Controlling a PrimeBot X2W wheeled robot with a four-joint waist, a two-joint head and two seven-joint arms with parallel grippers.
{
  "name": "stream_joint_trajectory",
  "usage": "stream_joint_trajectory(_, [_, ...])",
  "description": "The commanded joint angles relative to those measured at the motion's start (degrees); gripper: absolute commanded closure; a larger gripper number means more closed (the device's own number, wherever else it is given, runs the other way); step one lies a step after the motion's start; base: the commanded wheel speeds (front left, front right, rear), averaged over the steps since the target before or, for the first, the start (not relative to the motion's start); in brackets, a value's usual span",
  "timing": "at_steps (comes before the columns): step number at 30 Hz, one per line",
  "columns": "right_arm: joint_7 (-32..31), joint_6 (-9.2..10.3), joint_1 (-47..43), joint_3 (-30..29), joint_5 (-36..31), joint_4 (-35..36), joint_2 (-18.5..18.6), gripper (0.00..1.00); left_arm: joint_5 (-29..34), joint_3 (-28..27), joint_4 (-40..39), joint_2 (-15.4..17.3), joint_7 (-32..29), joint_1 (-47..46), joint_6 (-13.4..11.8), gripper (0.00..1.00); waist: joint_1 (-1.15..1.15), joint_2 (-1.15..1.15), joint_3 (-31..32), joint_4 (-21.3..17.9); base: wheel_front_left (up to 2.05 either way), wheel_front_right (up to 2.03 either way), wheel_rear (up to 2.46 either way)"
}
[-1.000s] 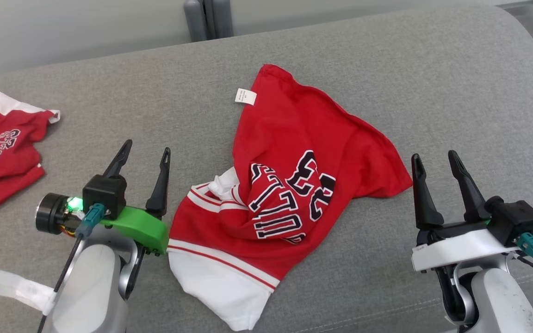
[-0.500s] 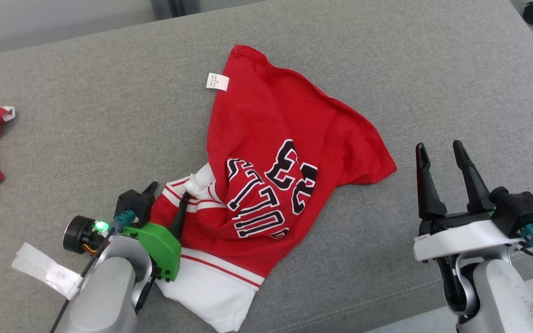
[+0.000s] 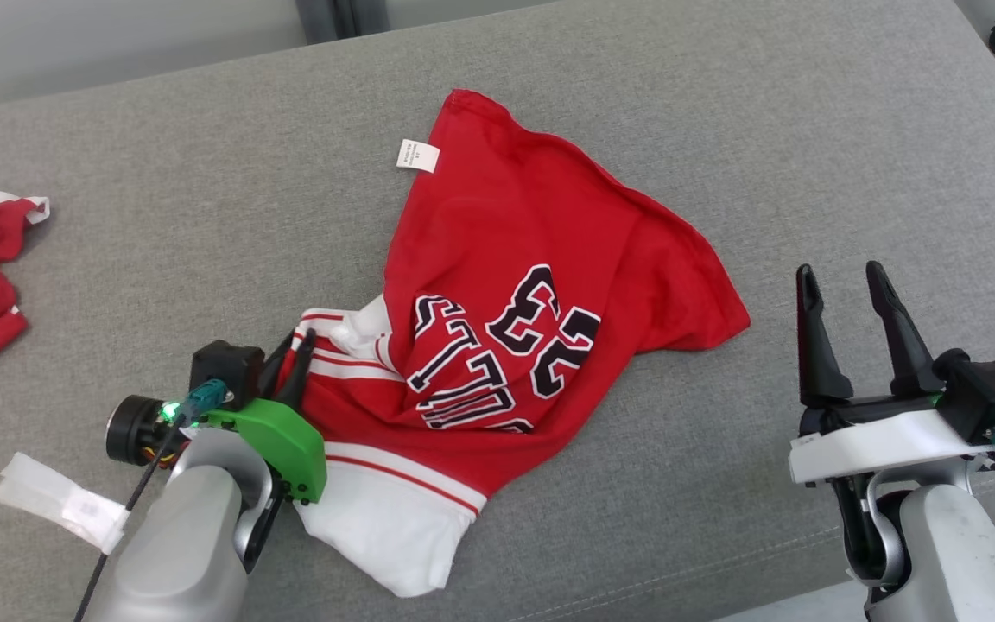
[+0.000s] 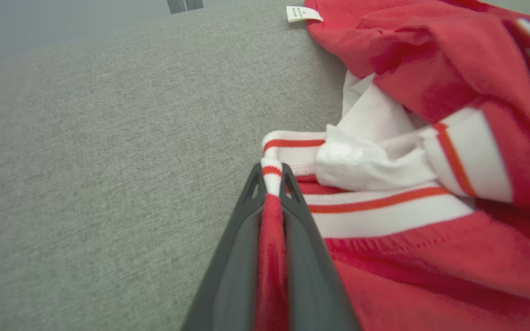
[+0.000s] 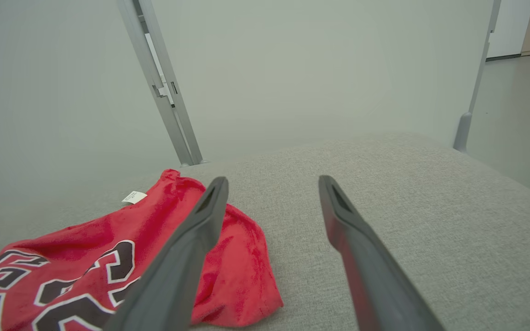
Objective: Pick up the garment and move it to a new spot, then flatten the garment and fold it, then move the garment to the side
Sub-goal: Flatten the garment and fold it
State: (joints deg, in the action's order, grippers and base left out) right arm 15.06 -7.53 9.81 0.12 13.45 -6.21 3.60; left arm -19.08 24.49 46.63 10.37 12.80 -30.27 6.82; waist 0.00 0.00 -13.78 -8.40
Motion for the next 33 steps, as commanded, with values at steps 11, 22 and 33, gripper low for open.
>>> stream_joint_trajectory(11, [0.17,0.08,-0.40,-3.05,-1.13,-0.47,1.26,0.00,-4.74,-9.23,-5.15,4.41,2.43,5.02,-5.58,1.00,0.00,0.00,1.66,3.57,0.00,0.00,0.00])
stream_joint_trajectory(22, [0.17,0.08,-1.35,-2.57,-1.23,-1.79,1.27,0.00,-2.23,-14.27,-15.88,3.05,2.40,11.61,-8.08,0.00,0.00,0.00,3.43,5.45,0.00,0.00,0.00])
stream_joint_trajectory(33, [0.17,0.08,-2.74,-0.99,-0.62,-5.28,2.05,0.00,4.90,-22.16,-31.20,-1.36,2.34,20.28,-7.82,0.00,0.00,0.00,6.13,9.12,0.00,0.00,0.00])
